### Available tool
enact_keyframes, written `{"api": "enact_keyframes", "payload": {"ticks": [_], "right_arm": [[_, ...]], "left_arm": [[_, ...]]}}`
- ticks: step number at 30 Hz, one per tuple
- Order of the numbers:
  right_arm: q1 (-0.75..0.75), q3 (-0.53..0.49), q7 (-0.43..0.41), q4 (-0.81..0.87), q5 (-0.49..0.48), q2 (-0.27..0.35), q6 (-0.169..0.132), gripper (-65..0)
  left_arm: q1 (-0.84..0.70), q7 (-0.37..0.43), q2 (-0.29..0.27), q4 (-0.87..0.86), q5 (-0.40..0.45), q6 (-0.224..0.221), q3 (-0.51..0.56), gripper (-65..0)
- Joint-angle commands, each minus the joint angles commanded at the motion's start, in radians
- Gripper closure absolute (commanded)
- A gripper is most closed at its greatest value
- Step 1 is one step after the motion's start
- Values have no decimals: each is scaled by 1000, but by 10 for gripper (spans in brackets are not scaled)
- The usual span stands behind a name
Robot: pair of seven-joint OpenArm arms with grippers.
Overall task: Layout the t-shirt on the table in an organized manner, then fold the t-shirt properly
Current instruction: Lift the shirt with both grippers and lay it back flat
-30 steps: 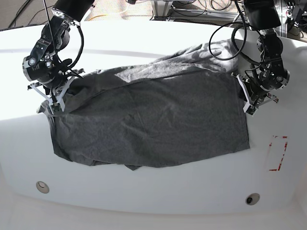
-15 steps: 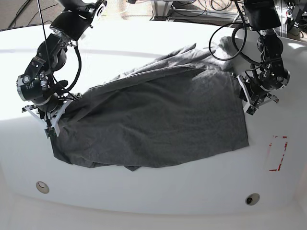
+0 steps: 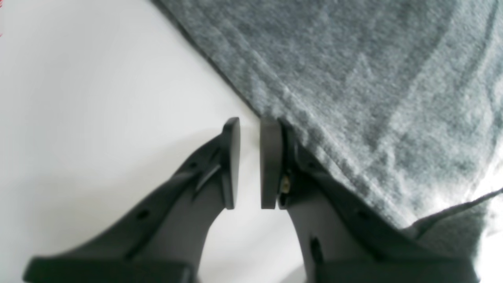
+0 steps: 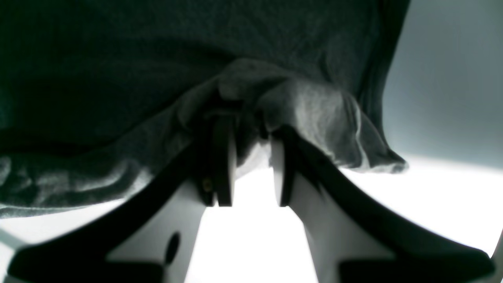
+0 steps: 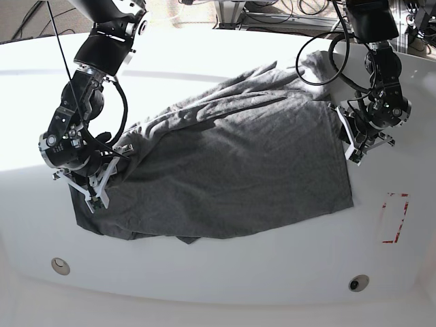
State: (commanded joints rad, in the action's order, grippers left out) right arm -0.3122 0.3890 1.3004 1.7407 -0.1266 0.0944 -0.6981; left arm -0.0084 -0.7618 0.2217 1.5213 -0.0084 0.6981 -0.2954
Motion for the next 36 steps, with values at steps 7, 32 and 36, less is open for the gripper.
{"api": "enact_keyframes", "payload": {"ticks": [7, 32, 36], "right_arm": [[-68, -5, -60, -160, 25, 31, 0, -244], [54, -3, -272, -180, 55, 265, 0, -518], [25, -3, -347, -278, 55, 269, 0, -517]], "left_arm": [[0, 0, 0, 2, 0, 0, 0, -75], [-161, -169, -129, 427, -9, 0, 2, -75], [-190, -215, -158, 431, -9, 0, 2, -75]]}}
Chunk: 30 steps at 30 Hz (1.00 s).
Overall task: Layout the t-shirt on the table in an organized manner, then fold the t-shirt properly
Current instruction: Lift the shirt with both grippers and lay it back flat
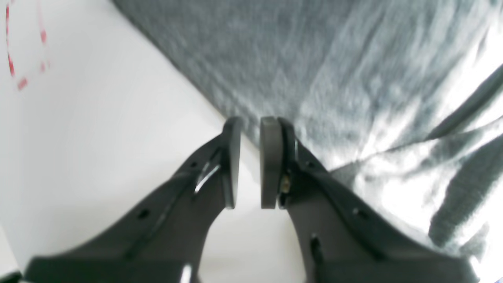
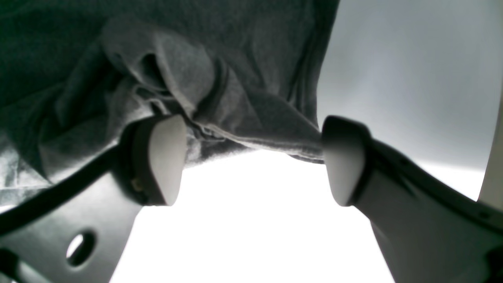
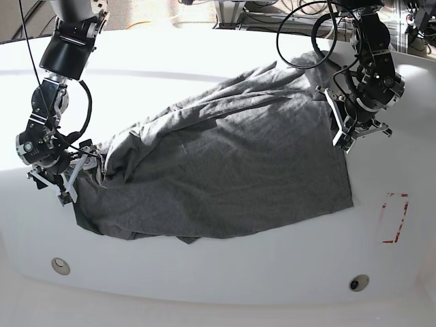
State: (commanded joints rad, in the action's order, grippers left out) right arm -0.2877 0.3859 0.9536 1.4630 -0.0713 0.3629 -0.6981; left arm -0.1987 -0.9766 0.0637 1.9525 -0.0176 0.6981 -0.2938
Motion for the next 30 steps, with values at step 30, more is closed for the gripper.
{"api": "enact_keyframes", "payload": {"ticks": [30], "right_arm": [[-5, 0, -91, -132, 0, 32, 0, -518]], "left_arm": [[-133, -58, -94, -133, 3, 0, 2, -75]]}}
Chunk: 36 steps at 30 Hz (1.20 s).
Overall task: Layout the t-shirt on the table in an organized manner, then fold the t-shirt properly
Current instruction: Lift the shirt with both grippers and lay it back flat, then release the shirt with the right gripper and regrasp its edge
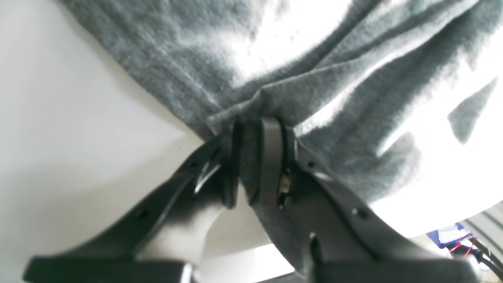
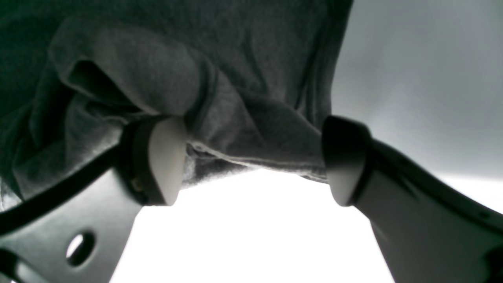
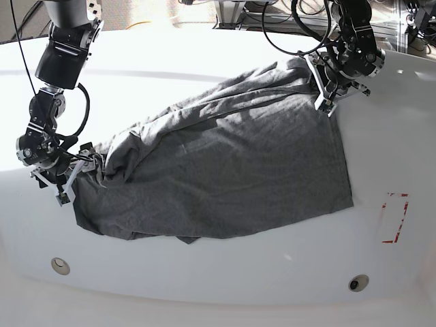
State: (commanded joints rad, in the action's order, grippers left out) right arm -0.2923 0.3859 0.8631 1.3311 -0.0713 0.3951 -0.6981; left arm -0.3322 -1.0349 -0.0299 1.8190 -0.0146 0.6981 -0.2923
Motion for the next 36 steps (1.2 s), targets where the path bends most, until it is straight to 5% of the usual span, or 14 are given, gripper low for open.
{"api": "enact_keyframes", "payload": {"ticks": [8, 26, 36], "right_arm": [[54, 6, 2, 75, 0, 0, 0, -518], [97, 9, 2, 130, 0, 0, 0, -518], [94, 9, 75, 133, -3, -8, 0, -518]], "left_arm": [[40, 0, 66, -110, 3, 0, -2, -75], [149, 55, 339, -233, 5, 0, -34, -75], [242, 55, 394, -298, -2, 0, -123, -75]]}}
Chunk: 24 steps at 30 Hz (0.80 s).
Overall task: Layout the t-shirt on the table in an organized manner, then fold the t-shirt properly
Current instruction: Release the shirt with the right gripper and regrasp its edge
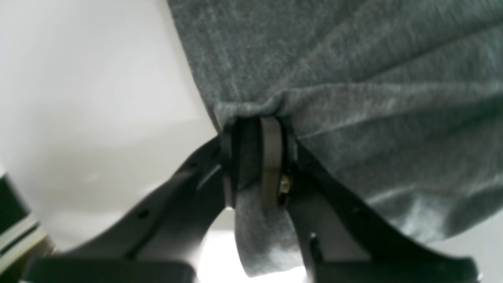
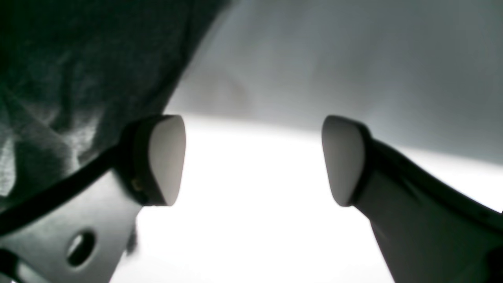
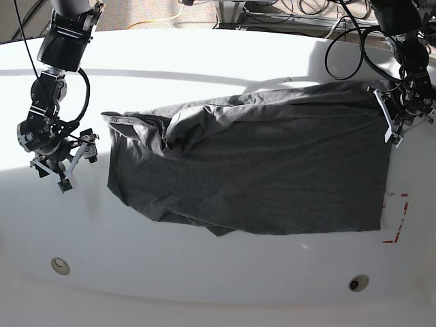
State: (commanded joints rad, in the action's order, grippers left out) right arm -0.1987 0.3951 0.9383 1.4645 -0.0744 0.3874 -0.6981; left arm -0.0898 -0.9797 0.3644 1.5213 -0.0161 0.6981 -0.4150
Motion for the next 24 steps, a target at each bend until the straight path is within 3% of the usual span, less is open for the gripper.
{"api": "enact_keyframes", "payload": {"ticks": [7, 14, 24], "right_arm": [[23, 2, 190, 114, -180, -25, 0, -518], [37, 2, 356, 252, -354, -75, 0, -518], [129, -20, 391, 327, -414, -149, 0, -518]], "left_arm": [[25, -6, -9, 157, 0, 0, -2, -75], [26, -6, -71, 267, 0, 0, 2, -76], [28, -6, -87, 281, 5, 0, 3, -76]]}}
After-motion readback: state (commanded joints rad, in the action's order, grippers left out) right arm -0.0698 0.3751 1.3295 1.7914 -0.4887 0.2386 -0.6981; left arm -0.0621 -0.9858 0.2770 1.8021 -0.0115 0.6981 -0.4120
